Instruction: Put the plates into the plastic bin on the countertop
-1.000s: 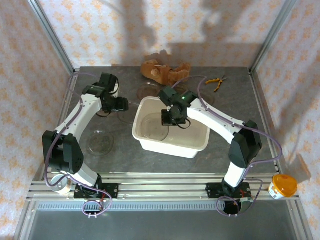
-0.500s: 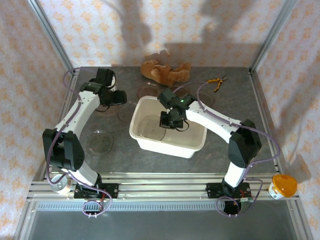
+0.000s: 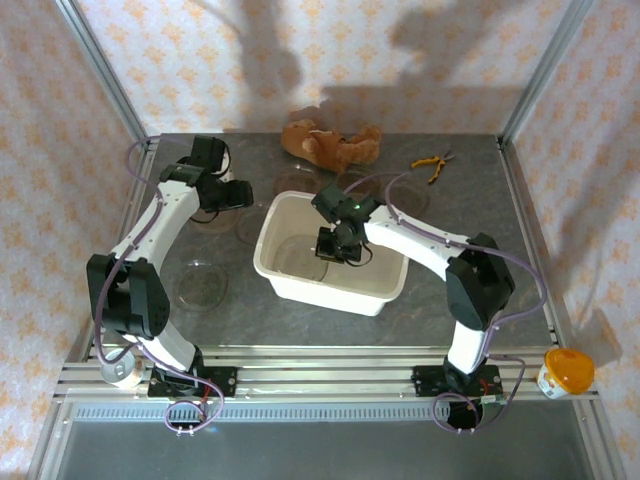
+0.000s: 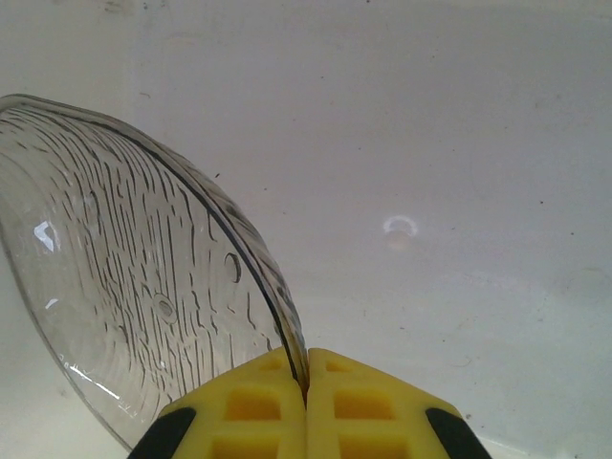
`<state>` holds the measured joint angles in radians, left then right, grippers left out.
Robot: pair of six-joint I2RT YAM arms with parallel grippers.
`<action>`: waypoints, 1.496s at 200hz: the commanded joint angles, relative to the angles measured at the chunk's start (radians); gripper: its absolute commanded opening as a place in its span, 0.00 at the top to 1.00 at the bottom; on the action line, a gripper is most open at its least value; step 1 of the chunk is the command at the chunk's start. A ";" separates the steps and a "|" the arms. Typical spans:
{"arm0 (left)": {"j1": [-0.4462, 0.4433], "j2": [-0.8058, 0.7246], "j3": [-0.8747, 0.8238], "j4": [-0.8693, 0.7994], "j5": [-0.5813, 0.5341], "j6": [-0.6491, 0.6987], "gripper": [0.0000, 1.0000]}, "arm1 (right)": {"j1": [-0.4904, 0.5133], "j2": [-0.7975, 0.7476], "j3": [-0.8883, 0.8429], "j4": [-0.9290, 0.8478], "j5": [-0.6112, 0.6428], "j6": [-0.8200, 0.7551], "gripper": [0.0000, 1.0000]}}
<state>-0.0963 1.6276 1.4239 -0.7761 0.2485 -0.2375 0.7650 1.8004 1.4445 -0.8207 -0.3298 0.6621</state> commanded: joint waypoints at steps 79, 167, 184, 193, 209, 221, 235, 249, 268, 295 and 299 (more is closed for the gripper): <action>0.007 0.038 -0.036 0.006 0.031 -0.029 0.36 | 0.010 0.053 -0.084 0.127 0.044 0.070 0.99; 0.005 0.053 -0.024 -0.010 0.041 -0.034 0.36 | 0.010 0.087 -0.100 0.170 0.032 0.073 0.93; 0.000 0.065 -0.019 -0.021 0.051 -0.036 0.36 | 0.010 0.088 -0.094 0.179 0.032 0.065 0.93; -0.006 0.071 -0.017 -0.032 0.051 -0.034 0.36 | 0.010 0.093 -0.088 0.179 0.029 0.058 0.93; -0.017 0.078 -0.024 -0.047 0.052 -0.031 0.36 | 0.010 0.099 -0.085 0.179 0.024 0.054 0.92; -0.024 0.078 -0.032 -0.053 0.048 -0.029 0.37 | 0.010 0.097 -0.086 0.176 0.025 0.052 0.91; -0.028 0.075 -0.042 -0.053 0.049 -0.032 0.37 | 0.010 0.086 -0.087 0.170 0.032 0.045 0.86; -0.032 0.072 -0.048 -0.053 0.048 -0.035 0.37 | 0.010 0.068 -0.082 0.152 0.042 0.031 0.81; -0.034 0.071 -0.054 -0.054 0.046 -0.041 0.37 | 0.010 0.033 -0.064 0.113 0.065 0.011 0.71; -0.046 0.069 -0.068 -0.052 0.044 -0.051 0.38 | 0.011 -0.010 -0.012 0.028 0.098 -0.036 0.57; -0.048 0.069 -0.071 -0.053 0.043 -0.051 0.38 | 0.011 -0.016 0.002 0.007 0.107 -0.048 0.55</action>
<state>-0.1299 1.7023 1.3769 -0.7975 0.2882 -0.2687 0.7700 1.8687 1.3750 -0.7029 -0.2924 0.6716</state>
